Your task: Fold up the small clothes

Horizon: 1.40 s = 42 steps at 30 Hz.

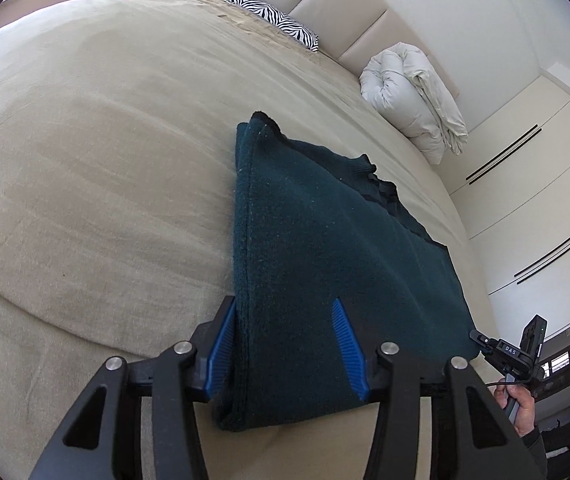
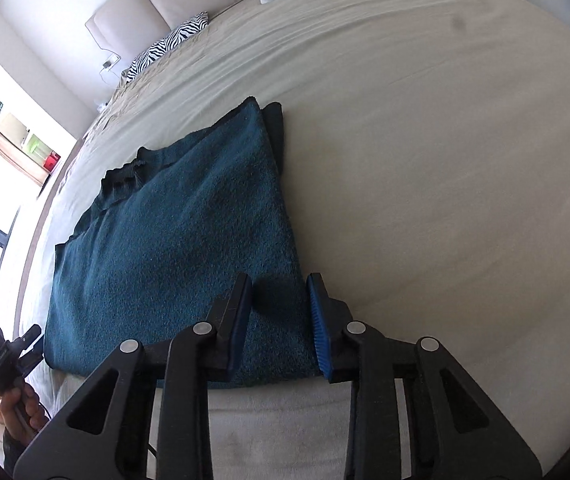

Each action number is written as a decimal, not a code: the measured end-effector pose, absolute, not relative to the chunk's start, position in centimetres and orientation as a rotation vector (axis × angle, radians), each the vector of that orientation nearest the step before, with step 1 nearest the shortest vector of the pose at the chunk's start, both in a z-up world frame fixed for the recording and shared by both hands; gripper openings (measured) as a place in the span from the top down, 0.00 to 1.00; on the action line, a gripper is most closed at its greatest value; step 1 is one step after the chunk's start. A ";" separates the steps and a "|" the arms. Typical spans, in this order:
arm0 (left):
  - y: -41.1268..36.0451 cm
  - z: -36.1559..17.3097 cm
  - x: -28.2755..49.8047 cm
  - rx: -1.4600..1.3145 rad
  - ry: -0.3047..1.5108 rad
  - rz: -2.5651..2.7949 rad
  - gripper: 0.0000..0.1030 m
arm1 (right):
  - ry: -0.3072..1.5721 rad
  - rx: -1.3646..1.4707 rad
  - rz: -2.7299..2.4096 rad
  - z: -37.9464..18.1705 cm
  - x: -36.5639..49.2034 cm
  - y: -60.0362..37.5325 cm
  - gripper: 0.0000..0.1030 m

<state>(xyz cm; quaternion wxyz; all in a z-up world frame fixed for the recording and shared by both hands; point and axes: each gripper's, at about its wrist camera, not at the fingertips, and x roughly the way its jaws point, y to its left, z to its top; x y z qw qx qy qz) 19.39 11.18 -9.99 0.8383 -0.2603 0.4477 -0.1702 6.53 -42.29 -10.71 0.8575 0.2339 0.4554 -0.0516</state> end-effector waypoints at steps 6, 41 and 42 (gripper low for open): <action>11.4 -10.3 19.6 -0.529 0.950 -0.316 0.80 | 0.932 0.447 -0.128 -9.7 5.8 -41.8 0.90; 12.2 -10.8 19.1 -0.441 0.989 -0.322 0.92 | 0.927 0.501 -0.157 -10.6 2.5 -42.4 0.95; 12.2 -10.8 19.0 -0.440 0.990 -0.322 0.92 | 0.933 0.499 -0.151 -10.8 2.7 -42.3 0.95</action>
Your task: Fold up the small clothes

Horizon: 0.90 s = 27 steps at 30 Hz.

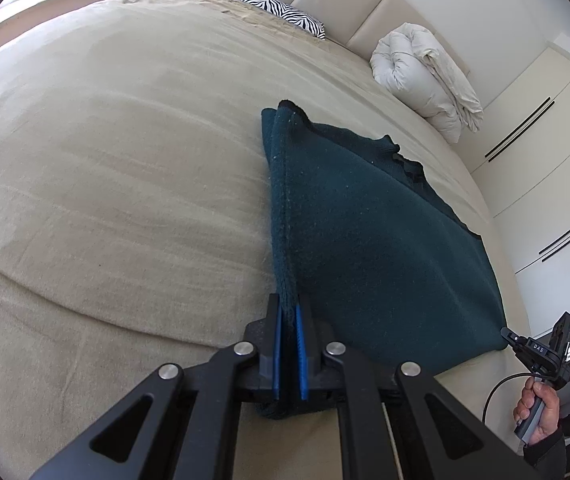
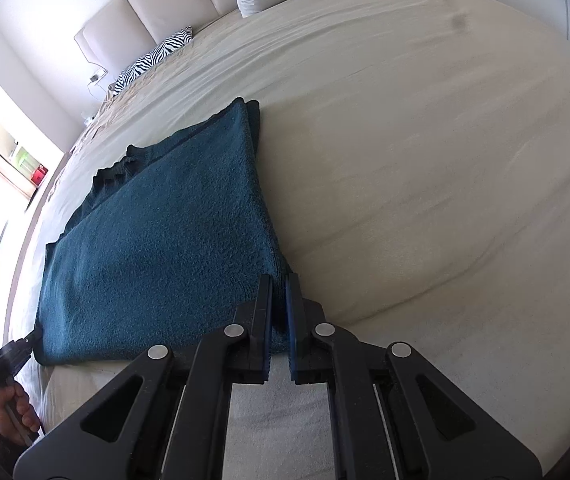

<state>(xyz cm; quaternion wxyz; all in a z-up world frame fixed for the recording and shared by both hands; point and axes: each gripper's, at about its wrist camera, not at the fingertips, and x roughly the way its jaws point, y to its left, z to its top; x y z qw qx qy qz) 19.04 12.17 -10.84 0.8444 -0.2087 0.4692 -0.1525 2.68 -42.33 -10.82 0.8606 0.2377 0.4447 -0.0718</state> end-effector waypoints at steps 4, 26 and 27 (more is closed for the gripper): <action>12.3 -11.0 18.8 -0.448 0.988 -0.321 0.92 | 0.937 0.497 -0.147 -11.4 2.6 -42.4 0.95; 6.1 -1.6 24.2 -0.199 0.771 -0.300 0.55 | 0.745 0.593 0.112 -2.8 8.7 -37.2 0.38; 4.5 -1.6 25.5 -0.172 0.775 -0.310 0.55 | 0.759 0.610 0.158 -3.1 10.6 -36.1 0.38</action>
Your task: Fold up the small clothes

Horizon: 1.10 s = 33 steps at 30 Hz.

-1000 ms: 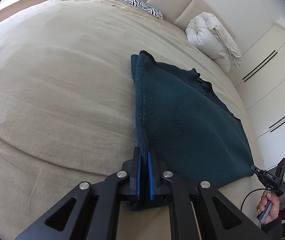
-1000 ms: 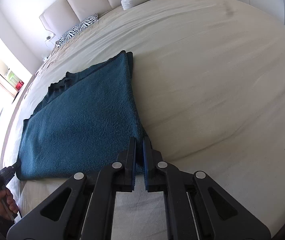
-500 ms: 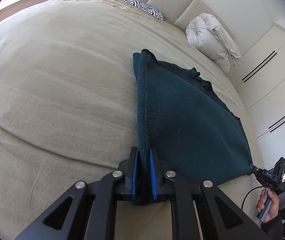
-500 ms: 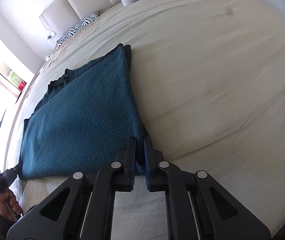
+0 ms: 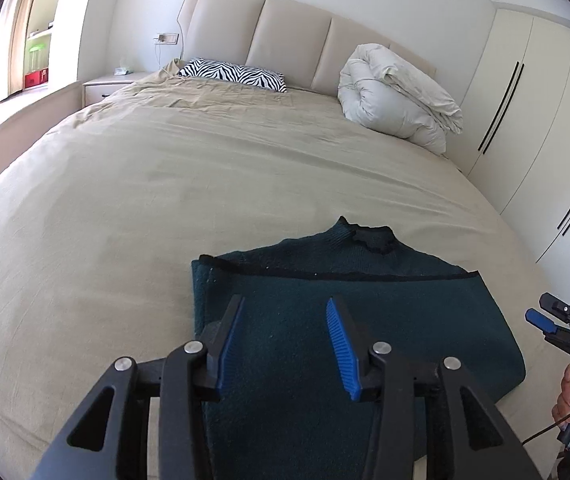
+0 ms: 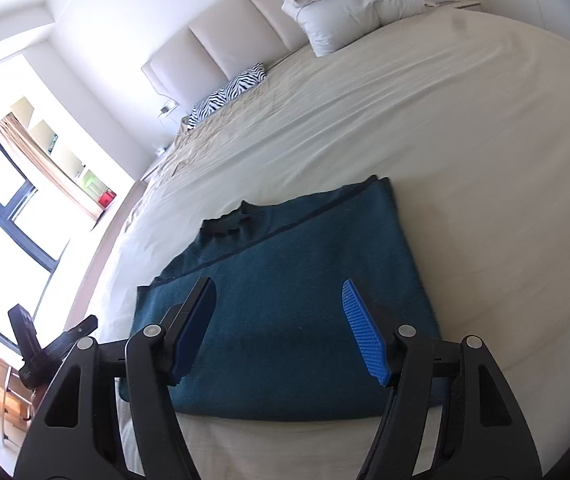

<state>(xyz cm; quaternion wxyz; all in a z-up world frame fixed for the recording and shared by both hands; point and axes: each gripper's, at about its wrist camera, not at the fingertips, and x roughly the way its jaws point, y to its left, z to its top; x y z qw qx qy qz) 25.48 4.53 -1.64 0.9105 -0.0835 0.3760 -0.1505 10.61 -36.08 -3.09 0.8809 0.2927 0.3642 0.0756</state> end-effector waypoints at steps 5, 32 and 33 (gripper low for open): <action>-0.3 -3.4 30.8 -0.102 0.800 -0.330 0.55 | 0.847 0.726 0.310 -6.4 19.5 -31.3 0.38; 3.7 -11.6 33.6 -0.286 0.862 -0.356 0.60 | 0.706 0.983 0.135 -10.8 22.1 -38.7 0.80; 3.6 -11.6 33.5 -0.278 0.862 -0.352 0.60 | 0.739 0.962 0.213 -10.6 22.2 -36.0 0.79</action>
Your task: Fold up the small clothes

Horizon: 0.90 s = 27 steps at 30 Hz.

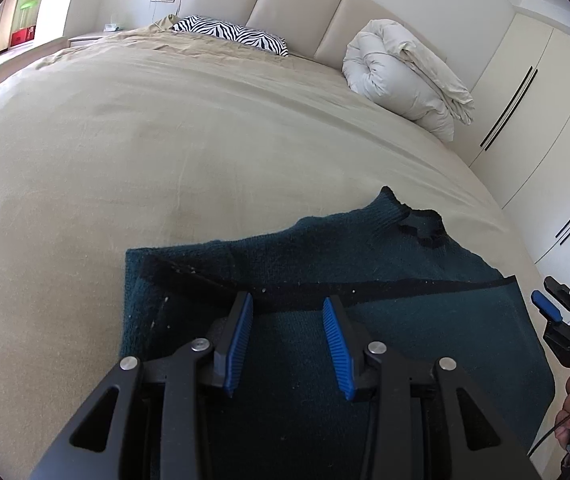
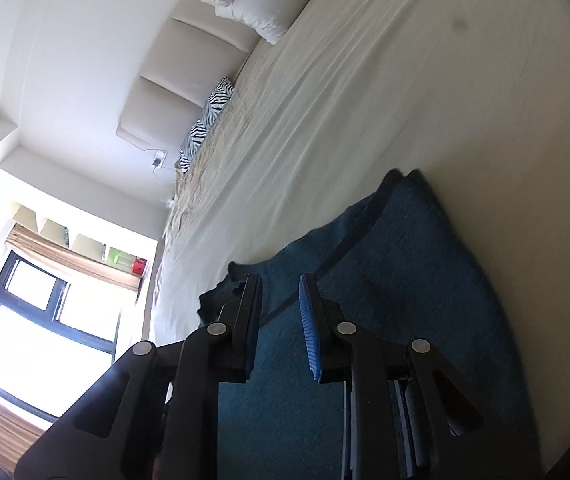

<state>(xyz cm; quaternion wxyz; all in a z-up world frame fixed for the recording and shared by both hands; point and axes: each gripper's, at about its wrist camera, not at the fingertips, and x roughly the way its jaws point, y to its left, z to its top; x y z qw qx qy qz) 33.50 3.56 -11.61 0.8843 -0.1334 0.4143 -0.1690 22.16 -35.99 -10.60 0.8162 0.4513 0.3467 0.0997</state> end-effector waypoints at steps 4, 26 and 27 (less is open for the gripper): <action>3.4 -11.5 33.5 -0.274 0.861 -0.350 0.60 | 0.893 0.892 0.468 -12.2 22.6 -25.5 0.79; 2.7 -8.3 30.9 -0.214 0.877 -0.284 0.60 | 0.506 1.198 -0.012 -13.6 8.7 -45.8 0.75; 2.6 -7.4 29.4 -0.254 0.866 -0.315 0.60 | 0.504 1.184 0.032 -12.9 8.5 -44.8 0.75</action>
